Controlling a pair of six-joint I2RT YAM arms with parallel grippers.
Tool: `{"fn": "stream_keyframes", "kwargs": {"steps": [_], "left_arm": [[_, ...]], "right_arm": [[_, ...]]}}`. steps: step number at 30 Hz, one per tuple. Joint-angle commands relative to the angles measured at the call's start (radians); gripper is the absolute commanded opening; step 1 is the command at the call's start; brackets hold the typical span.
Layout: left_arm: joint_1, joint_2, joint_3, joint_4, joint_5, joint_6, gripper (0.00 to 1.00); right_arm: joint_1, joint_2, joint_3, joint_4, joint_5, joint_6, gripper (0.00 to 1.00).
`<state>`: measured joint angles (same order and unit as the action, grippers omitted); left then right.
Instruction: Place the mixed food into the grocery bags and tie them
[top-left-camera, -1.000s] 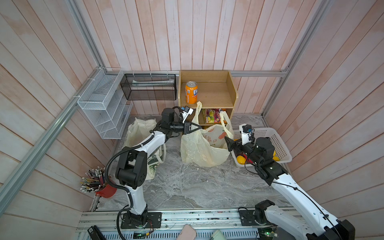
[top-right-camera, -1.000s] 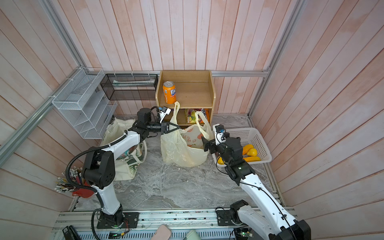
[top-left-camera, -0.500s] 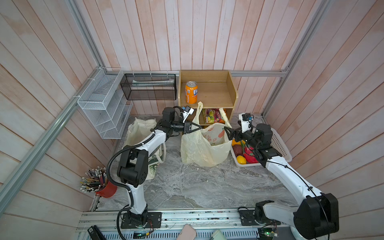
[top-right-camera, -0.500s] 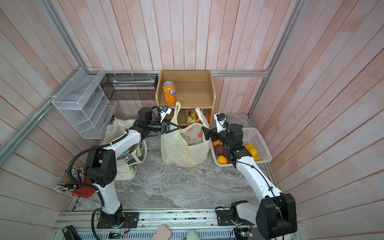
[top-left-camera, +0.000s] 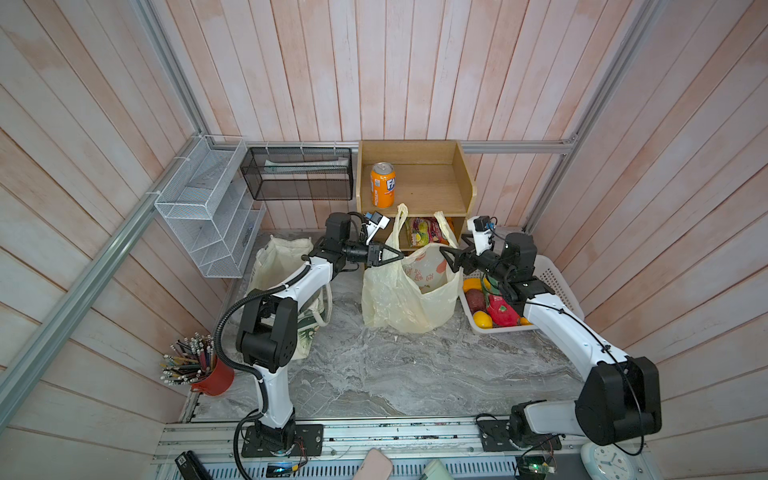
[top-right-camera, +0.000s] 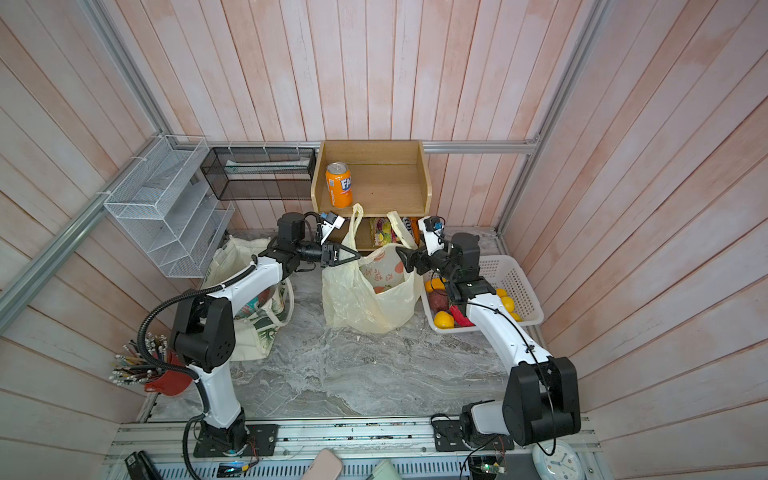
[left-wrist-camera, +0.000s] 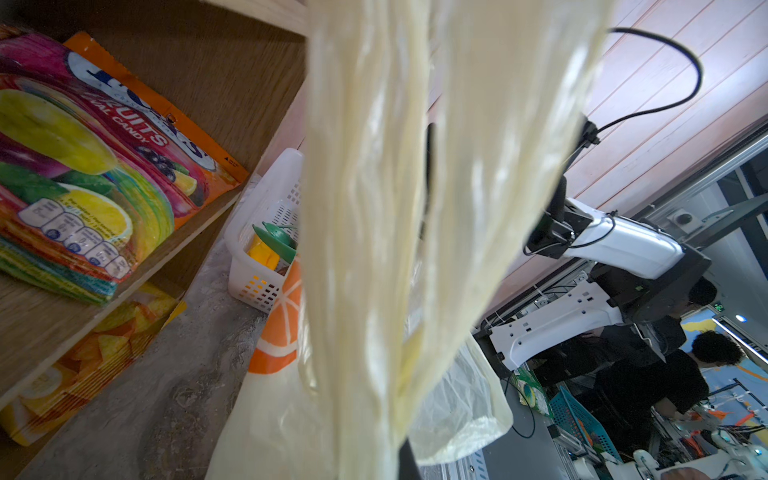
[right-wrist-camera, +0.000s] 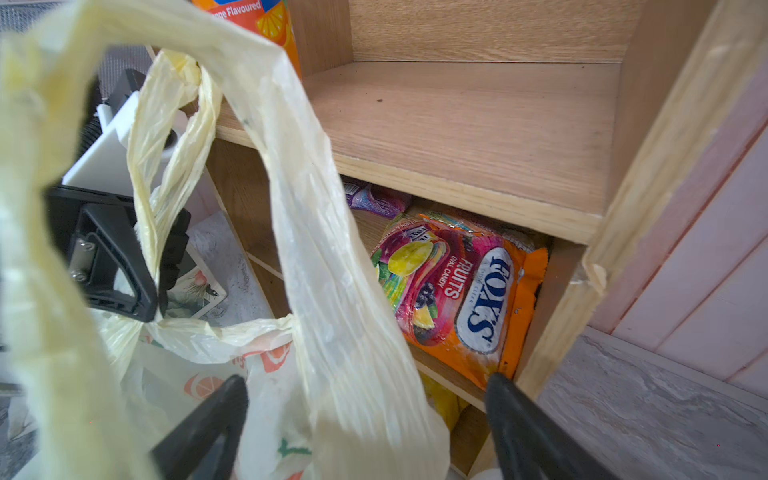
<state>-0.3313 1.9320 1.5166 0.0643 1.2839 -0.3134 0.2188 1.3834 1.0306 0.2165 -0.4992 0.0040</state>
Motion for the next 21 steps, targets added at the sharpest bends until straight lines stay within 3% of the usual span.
{"fn": "stream_keyframes", "kwargs": {"steps": [1,8,9,16,21], "left_arm": [[-0.009,0.029,0.034,-0.02,0.034,0.022,0.0],[-0.015,0.027,0.035,-0.024,0.029,0.02,0.0],[-0.015,0.023,0.034,-0.025,0.025,0.022,0.0],[-0.015,-0.03,-0.004,-0.04,-0.072,0.03,0.0],[-0.019,-0.068,-0.028,-0.034,-0.135,0.015,0.0]], "right_arm": [[-0.006,0.02,0.041,0.017,-0.068,0.013,0.67],[0.005,-0.014,0.016,0.042,-0.119,0.073,0.04],[0.009,-0.027,0.009,0.04,-0.113,0.076,0.0],[0.07,-0.14,-0.031,-0.044,0.022,0.065,0.0],[0.228,-0.19,-0.031,-0.168,0.329,-0.009,0.0]]}}
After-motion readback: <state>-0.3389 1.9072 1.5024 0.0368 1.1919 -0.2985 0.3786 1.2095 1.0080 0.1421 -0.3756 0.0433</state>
